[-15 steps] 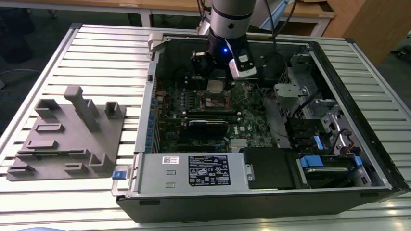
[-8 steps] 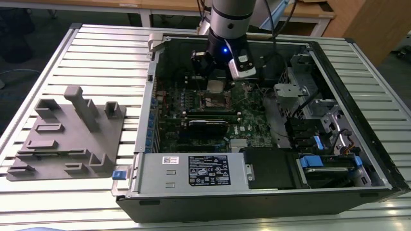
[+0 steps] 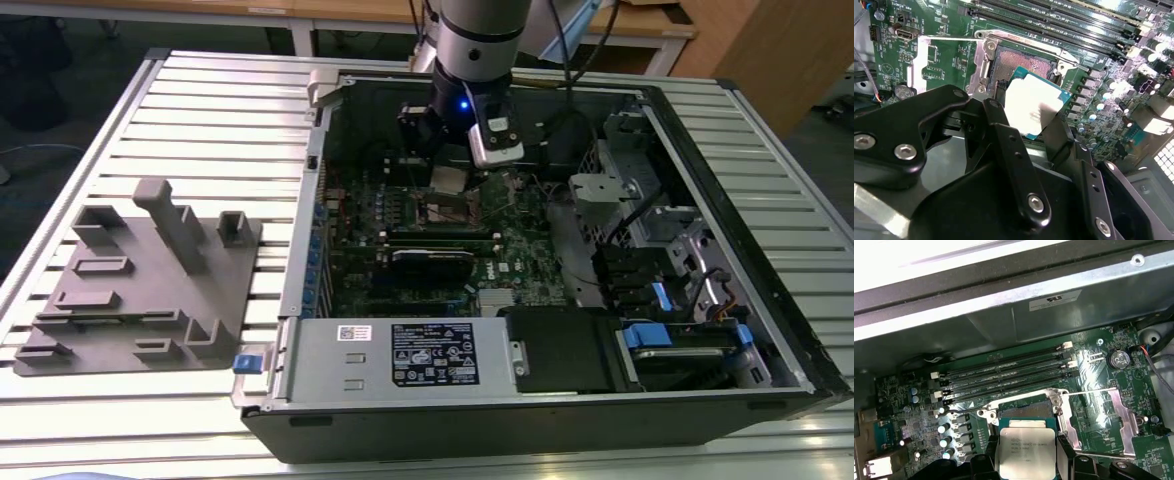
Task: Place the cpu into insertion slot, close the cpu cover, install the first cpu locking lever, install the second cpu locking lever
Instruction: 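Place the cpu into insertion slot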
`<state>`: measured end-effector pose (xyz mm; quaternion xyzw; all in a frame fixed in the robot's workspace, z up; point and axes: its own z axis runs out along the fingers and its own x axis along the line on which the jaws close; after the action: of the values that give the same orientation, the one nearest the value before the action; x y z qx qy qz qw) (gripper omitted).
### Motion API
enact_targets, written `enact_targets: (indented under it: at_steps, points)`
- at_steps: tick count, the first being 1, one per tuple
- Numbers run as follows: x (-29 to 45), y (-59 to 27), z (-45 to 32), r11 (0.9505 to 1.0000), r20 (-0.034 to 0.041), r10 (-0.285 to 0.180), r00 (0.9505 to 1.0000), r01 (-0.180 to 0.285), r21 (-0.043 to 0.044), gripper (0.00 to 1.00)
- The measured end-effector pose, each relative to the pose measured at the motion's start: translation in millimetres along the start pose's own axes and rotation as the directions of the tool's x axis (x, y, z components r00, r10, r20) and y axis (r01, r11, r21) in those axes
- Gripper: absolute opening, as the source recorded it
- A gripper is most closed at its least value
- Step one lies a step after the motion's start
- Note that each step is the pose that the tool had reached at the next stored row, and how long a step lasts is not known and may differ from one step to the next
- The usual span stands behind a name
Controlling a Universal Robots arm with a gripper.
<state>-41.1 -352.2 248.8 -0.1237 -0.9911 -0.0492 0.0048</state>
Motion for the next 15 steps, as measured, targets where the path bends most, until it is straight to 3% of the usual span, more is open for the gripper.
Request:
enact_targets:
  at_steps: [12,15]
  points:
    - [0.0,0.0,0.0,1.0,0.0002,0.002,1.0,-0.002,-0.0001,0.54]
    - [0.0,0.0,0.1,0.9998,0.0021,0.022,0.9998,-0.022,-0.0004,0.54]
